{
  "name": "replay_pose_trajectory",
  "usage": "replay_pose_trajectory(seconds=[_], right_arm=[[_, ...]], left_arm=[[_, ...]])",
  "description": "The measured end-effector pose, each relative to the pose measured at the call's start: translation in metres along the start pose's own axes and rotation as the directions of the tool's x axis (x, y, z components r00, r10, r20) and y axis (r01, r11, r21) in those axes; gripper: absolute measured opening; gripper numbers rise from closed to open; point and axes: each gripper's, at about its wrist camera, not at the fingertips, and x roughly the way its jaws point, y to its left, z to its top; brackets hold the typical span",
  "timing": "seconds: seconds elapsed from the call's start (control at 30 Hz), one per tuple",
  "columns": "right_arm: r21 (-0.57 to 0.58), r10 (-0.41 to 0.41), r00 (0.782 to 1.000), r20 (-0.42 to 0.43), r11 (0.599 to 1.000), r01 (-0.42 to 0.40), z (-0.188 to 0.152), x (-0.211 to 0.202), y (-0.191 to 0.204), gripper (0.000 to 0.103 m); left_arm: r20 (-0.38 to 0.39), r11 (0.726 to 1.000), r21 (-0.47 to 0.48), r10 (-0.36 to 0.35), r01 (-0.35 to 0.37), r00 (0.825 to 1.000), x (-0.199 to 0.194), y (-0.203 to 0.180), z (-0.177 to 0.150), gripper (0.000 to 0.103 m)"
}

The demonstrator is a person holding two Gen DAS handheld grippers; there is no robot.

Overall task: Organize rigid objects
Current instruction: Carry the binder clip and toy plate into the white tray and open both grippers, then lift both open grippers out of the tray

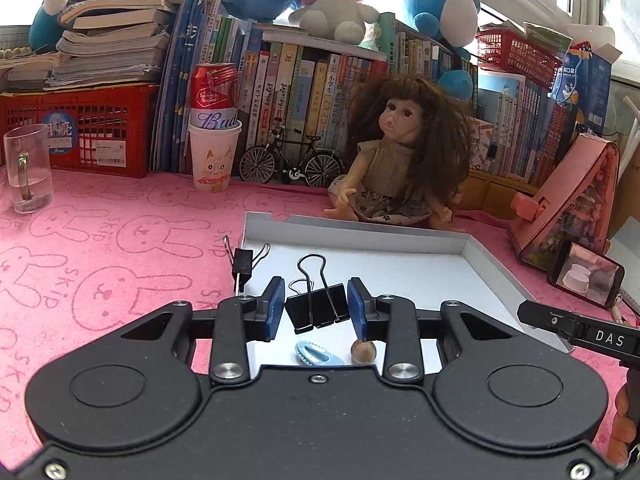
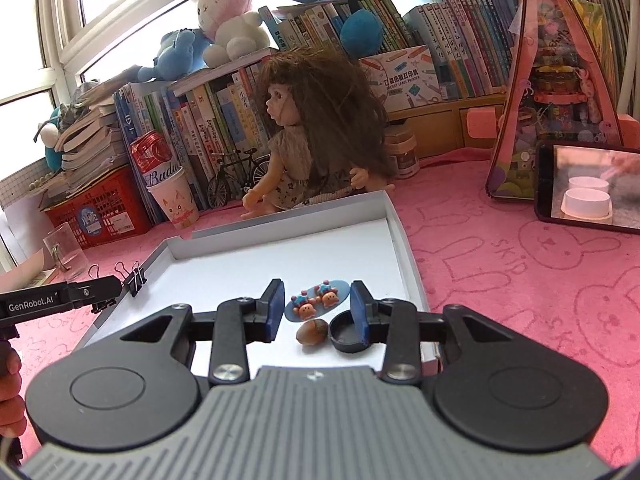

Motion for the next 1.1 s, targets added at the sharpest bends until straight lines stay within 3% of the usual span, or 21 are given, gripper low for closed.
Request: replay_pose_trajectory(seconds=[0.33, 0.63, 0.97, 1.0, 1.1], right_arm=[[0.029, 0.023, 0.994, -0.105, 0.999, -0.02, 0.029, 0.034, -0.004, 0.041], [0.04, -0.03, 0.978, -0.205, 0.998, 0.038, 0.034, 0.062, -0.007, 0.041], [0.009, -0.07, 0.972, -0.226, 0.997, 0.074, 0.03, 0.069, -0.003, 0.044], [0.009, -0.075, 0.971, -0.227, 0.997, 0.079, 0.03, 0.069, -0.003, 0.059], [0.018, -0.063, 0.974, -0.218, 0.998, 0.068, 0.031, 0.064, -0.002, 0.068]], left_arm=[[-0.123, 0.999, -0.012, -0.041, 0.04, 0.992, 0.041, -0.002, 0.028, 0.032], [-0.226, 1.0, 0.008, 0.002, 0.0, 0.974, 0.068, -0.003, 0.018, 0.032], [-0.254, 1.0, 0.02, 0.015, -0.01, 0.967, 0.076, -0.005, 0.014, 0.032], [-0.252, 1.0, 0.021, 0.02, -0.015, 0.968, 0.076, -0.006, 0.013, 0.033], [-0.235, 0.999, 0.032, 0.038, -0.032, 0.971, 0.073, -0.009, 0.014, 0.047]])
